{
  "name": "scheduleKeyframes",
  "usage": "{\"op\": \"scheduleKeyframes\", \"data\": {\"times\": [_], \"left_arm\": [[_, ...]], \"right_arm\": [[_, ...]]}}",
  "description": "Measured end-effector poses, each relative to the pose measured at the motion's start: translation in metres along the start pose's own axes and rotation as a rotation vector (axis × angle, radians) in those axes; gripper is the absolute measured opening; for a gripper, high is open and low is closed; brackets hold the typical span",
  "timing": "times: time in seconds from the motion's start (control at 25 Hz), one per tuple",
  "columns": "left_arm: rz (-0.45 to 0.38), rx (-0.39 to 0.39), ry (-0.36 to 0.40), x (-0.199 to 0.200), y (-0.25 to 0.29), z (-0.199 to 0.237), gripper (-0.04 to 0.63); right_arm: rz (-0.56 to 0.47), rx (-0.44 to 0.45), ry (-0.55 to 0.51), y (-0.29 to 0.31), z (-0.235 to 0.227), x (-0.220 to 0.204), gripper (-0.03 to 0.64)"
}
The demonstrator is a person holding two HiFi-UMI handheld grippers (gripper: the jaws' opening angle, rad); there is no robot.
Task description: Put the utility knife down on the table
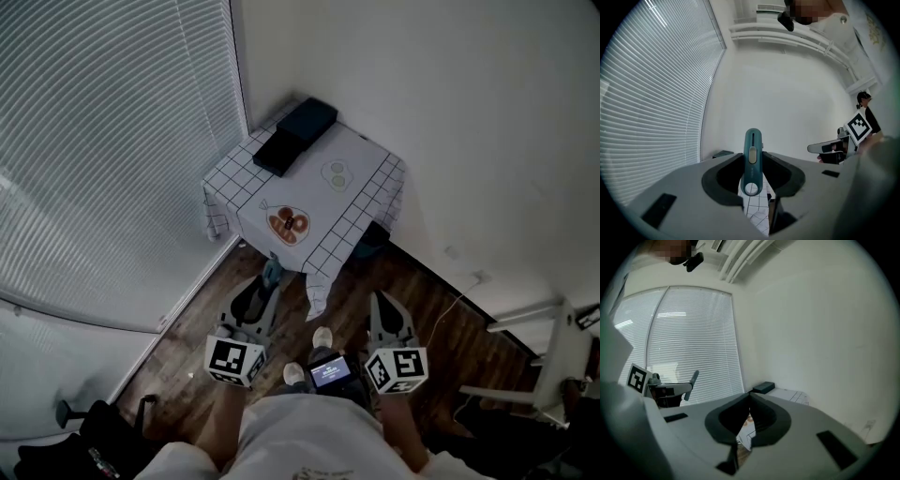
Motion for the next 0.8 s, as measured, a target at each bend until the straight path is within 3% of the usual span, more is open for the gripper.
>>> {"op": "scheduleKeyframes", "data": {"times": [0.36,0.8], "left_arm": [[0.009,0.041,-0.001,0.006,0.029,0.024,0.135],[0.01,0.073,-0.038,0.021,0.094,0.045,0.135]], "right_arm": [[-0.013,0.067,-0.013,0.054,0.0,0.017,0.008],[0.012,0.148,0.002,0.126,-0.034,0.035,0.008]]}}
Point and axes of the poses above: the fingertips, and each gripper's own axes: y forward along the fingers, z to its left, x out of its top, the point moved 1 cm from there along -y, backward along the fingers, and after that the axes turned 5 degrees about z, right-handed, at the moved point
